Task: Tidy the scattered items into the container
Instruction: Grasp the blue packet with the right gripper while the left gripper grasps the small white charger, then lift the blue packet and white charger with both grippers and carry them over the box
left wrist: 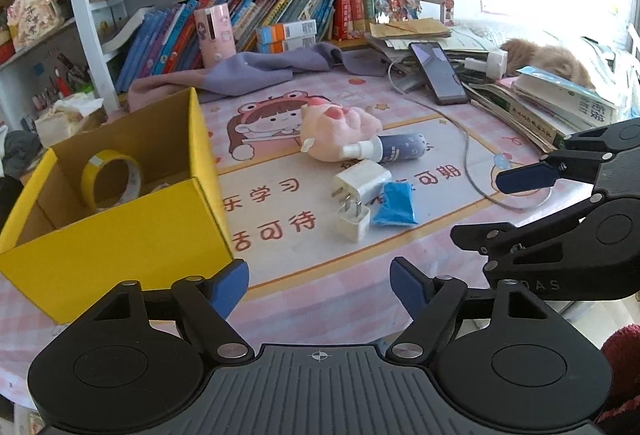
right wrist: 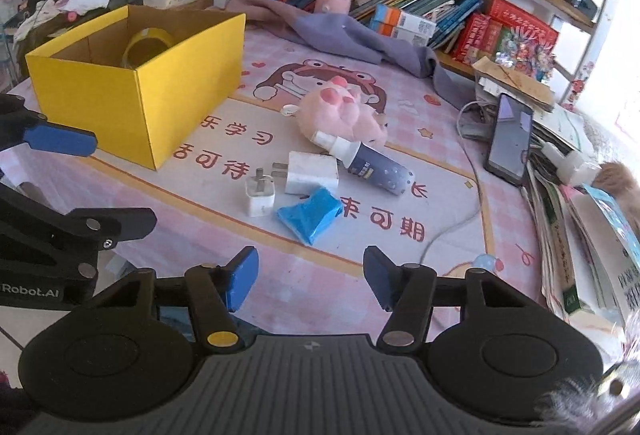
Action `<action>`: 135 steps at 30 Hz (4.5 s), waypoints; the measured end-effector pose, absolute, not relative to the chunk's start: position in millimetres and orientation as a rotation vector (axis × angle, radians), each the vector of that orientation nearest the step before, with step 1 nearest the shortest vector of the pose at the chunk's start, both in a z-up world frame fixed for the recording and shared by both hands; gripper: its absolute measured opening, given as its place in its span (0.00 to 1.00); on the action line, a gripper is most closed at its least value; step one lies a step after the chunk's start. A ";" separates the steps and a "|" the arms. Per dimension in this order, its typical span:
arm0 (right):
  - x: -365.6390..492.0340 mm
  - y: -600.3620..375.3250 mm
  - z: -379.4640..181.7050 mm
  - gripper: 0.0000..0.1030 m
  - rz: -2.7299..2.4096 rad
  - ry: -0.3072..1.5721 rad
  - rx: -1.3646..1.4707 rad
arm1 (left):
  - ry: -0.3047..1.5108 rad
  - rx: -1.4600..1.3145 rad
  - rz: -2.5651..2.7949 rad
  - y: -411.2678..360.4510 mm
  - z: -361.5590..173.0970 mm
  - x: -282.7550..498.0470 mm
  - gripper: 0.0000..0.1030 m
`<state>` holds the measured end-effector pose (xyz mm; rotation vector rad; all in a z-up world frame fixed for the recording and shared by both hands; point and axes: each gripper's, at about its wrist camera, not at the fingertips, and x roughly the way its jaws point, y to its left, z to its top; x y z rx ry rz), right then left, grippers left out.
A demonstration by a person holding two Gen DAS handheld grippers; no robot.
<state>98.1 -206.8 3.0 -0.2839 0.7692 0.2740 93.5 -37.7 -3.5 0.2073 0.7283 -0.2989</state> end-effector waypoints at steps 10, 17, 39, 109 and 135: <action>156.3 -218.2 -14.7 0.53 0.415 0.846 -0.320 | 0.801 0.191 -0.235 -59.4 -19.2 128.7 0.71; 192.2 -223.6 -26.3 0.53 0.500 0.895 -0.298 | 0.862 0.225 -0.192 -75.8 -29.1 143.1 0.69; 247.9 -261.5 -47.1 0.28 0.596 0.996 -0.245 | 0.945 0.198 -0.119 -109.0 -50.4 192.6 0.60; 42.6 -117.7 2.2 0.21 0.495 0.798 -0.258 | 0.718 0.226 -0.248 45.7 -8.9 29.7 0.29; 23.1 -15.1 5.0 0.21 0.714 0.774 -0.355 | 0.734 0.138 -0.040 138.9 -6.0 -15.2 0.29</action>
